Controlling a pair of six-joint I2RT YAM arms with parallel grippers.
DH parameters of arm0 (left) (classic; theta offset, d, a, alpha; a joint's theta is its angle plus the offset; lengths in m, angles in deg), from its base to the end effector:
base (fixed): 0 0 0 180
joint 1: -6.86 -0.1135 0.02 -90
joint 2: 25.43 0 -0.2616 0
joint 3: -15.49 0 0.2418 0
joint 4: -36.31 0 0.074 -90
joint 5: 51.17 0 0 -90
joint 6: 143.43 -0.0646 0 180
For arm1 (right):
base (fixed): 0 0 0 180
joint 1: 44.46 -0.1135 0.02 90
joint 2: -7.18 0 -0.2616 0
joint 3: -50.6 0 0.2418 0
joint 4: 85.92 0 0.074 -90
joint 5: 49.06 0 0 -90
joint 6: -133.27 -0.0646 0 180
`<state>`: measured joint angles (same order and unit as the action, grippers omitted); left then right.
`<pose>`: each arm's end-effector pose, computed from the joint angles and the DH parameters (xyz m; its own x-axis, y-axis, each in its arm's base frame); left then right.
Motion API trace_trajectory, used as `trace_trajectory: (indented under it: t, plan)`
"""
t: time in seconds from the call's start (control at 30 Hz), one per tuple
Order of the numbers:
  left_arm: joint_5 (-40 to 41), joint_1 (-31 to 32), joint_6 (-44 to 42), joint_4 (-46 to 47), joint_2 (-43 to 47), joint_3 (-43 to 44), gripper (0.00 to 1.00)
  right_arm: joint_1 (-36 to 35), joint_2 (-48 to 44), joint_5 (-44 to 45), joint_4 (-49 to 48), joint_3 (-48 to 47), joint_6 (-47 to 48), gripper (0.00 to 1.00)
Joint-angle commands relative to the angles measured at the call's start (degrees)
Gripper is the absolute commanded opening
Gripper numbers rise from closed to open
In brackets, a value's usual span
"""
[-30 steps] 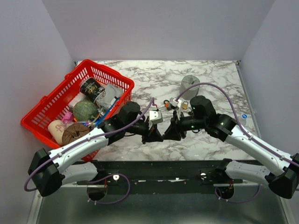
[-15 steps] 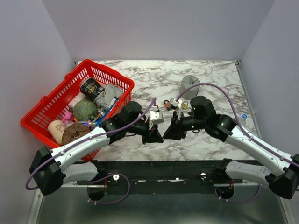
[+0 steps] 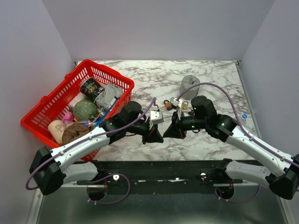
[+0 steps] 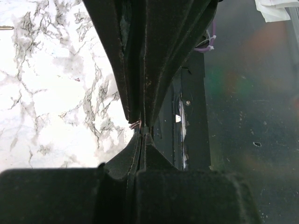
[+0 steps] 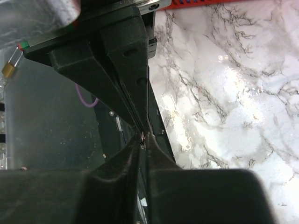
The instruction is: Unlock with the key
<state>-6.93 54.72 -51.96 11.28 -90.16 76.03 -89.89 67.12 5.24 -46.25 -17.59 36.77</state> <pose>0.1357 -0.2189 0.2743 -0.3515 0.3617 -0.8635 0.9281 0.0137 -0.3720 0.1389 0.1947 0.3087 -0.4685 -0.3446 -0.8134 -0.8806 0.2558 0.3989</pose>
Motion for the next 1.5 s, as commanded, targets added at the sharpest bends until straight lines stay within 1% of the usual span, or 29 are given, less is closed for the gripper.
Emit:
trace_trajectory:
  t: [0.0, 0.07, 0.23, 0.3, 0.33, 0.4, 0.43, 0.5, 0.53, 0.57, 0.63, 0.67, 0.7, 0.73, 0.77, 0.8, 0.83, 0.9, 0.93, 0.97, 1.0, 1.07, 1.17, 1.2, 1.27, 1.3, 1.4, 1.47]
  plan:
    - [-1.6, -0.1, -0.8, -0.5, 0.2, 1.4, 0.00, -0.5, 0.1, -0.4, -1.0, 0.6, -0.2, 0.07]
    - [-1.4, -0.1, -0.8, -0.4, 0.3, 1.4, 0.00, -0.4, 0.2, -0.6, -1.2, 0.9, -0.4, 0.01]
    - [-0.2, -0.2, -0.5, -0.3, 0.7, 1.6, 0.00, -0.5, -0.1, 1.3, -3.8, 2.1, -2.4, 0.01]
    - [1.2, -0.6, -0.2, -0.2, 1.4, 1.6, 0.02, -0.5, -0.7, 3.6, -5.9, 3.6, -5.2, 0.01]
    - [1.8, -0.8, -0.1, -0.2, 1.7, 1.6, 0.18, -0.5, -1.0, 4.5, -8.4, 4.2, -6.1, 0.01]
    - [2.9, -1.5, 0.0, -0.8, 2.9, 1.8, 0.32, -0.5, -2.2, 7.9, -10.9, 5.6, -8.8, 0.01]
    - [3.1, -2.7, 0.4, -0.5, 3.5, 1.7, 0.51, -0.4, -2.7, 9.4, -12.5, 6.4, -9.5, 0.01]
    - [2.8, -4.2, 2.5, 1.2, 5.4, 0.7, 0.64, -0.4, -3.7, 14.9, -13.4, 6.8, -10.7, 0.01]
    - [2.5, -4.9, 3.1, 1.7, 5.9, 0.2, 0.74, -0.3, -4.0, 16.7, -14.2, 7.1, -11.1, 0.01]
    - [2.3, -6.2, 3.6, 2.0, 7.2, -0.4, 0.77, 0.1, -4.5, 19.3, -14.7, 7.2, -11.5, 0.01]
    - [2.3, -7.6, 6.9, 4.4, 8.8, -1.2, 0.84, 0.5, -5.7, 21.5, -16.3, 7.3, -12.1, 0.01]
    - [2.2, -8.6, 8.5, 6.2, 10.4, -2.3, 0.84, 0.8, -6.1, 23.6, -17.2, 7.7, -12.9, 0.01]
    - [2.3, -8.8, 10.9, 10.3, 11.4, -2.9, 0.85, 0.8, -6.6, 24.4, -18.0, 7.8, -13.4, 0.01]
    - [3.9, -8.9, 15.4, 13.3, 12.2, -3.5, 0.85, 0.8, -7.6, 24.9, -21.0, 8.0, -14.0, 0.01]
    - [5.1, -8.9, 18.1, 15.7, 13.6, -4.9, 0.85, 0.8, -8.3, 25.0, -22.9, 8.6, -15.1, 0.01]
    - [6.7, -8.9, 20.6, 21.1, 14.4, -5.6, 0.85, 0.8, -8.9, 24.7, -24.8, 10.3, -15.8, 0.01]
    - [10.7, -8.9, 26.2, 23.6, 15.1, -6.4, 0.84, 0.8, -10.3, 24.6, -30.9, 11.5, -16.7, 0.01]
    - [16.2, -8.9, 31.0, 29.5, 16.5, -8.2, 0.84, 0.8, -11.4, 24.0, -35.8, 13.7, -19.3, 0.01]
    - [17.7, -8.8, 33.9, 31.9, 16.7, -8.8, 0.83, 0.8, -11.9, 23.7, -40.1, 14.3, -20.3, 0.01]
    - [20.0, -8.8, 38.3, 34.4, 17.2, -10.2, 0.83, 0.8, -12.5, 22.7, -42.2, 14.7, -22.1, 0.01]
    - [21.1, -8.7, 40.9, 39.4, 17.4, -10.9, 0.82, 0.8, -12.6, 22.2, -44.1, 15.1, -23.0, 0.01]
    - [25.4, -8.5, 46.5, 43.3, 17.8, -12.8, 0.81, 0.8, -12.8, 20.8, -48.8, 16.0, -25.6, 0.01]
    - [29.6, -8.1, 49.3, 45.9, 18.5, -14.0, 0.80, 0.8, -12.9, 19.2, -53.5, 17.2, -27.9, 0.01]
    - [31.7, -8.0, 50.3, 46.2, 18.7, -14.3, 0.80, 0.8, -12.9, 18.7, -54.3, 17.3, -28.2, 0.01]
    - [33.3, -7.3, 51.4, 46.9, 18.8, -14.8, 0.79, 0.8, -12.7, 18.0, -55.2, 17.3, -28.9, 0.01]
    - [34.1, -6.7, 52.1, 48.9, 18.5, -15.1, 0.79, 0.8, -12.5, 18.0, -55.4, 17.4, -29.2, 0.01]
    - [33.7, -5.4, 54.8, 52.5, 16.6, -15.4, 0.77, 0.8, -12.0, 17.4, -56.8, 17.8, -30.1, 0.01]
    - [32.6, -4.6, 55.4, 53.2, 14.6, -14.7, 0.74, 0.8, -11.7, 17.4, -57.6, 17.6, -30.7, 0.01]
